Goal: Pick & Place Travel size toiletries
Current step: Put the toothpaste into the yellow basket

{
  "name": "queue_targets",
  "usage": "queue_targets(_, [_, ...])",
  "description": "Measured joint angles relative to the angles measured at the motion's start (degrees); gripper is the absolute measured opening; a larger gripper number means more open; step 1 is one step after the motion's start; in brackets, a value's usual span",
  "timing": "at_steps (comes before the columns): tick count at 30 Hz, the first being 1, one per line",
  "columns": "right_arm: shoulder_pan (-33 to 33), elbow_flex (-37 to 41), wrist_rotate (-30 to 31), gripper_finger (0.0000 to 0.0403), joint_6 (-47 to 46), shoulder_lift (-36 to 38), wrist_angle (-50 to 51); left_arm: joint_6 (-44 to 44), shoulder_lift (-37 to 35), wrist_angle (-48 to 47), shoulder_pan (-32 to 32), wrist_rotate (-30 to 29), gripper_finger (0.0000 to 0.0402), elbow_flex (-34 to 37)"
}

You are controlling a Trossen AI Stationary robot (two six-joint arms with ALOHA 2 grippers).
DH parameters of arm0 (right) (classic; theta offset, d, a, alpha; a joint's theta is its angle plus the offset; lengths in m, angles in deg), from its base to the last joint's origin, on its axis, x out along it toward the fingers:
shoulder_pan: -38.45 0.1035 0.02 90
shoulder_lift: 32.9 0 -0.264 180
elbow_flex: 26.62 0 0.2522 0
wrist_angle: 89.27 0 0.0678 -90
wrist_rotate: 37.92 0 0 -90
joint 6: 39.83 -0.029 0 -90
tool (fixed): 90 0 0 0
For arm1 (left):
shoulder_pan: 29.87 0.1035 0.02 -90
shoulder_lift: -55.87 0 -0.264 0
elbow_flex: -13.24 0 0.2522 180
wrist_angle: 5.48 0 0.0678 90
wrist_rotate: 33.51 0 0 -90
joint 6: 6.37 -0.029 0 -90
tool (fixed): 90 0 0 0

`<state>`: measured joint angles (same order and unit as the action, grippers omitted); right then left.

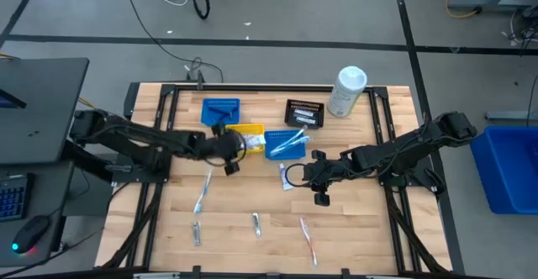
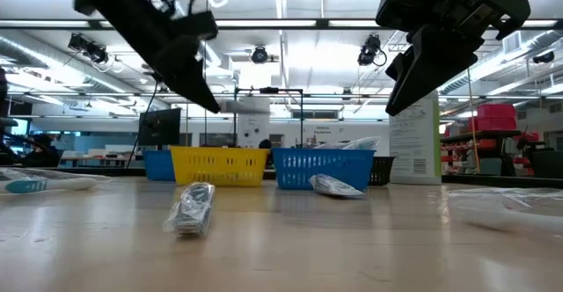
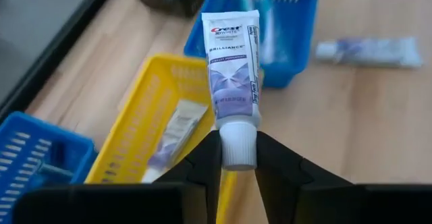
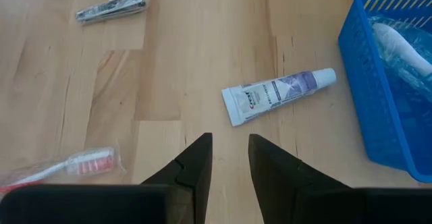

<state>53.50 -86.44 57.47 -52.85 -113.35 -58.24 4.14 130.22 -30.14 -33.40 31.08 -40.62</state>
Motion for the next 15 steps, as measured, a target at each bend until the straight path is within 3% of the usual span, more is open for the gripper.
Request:
queue_targets(7, [0.0, 0.0, 0.0, 0.0104, 0.0, 0.0, -0.29, -3.92, 3.45, -5.21, 10.53, 8.43, 0.0078, 0.0])
queue_targets(15, [0.0, 0.0, 0.01, 0.0105, 0.0, 0.0, -0.56, -6.03, 5.57, -5.72, 12.81, 8.59, 0.0099, 0.02])
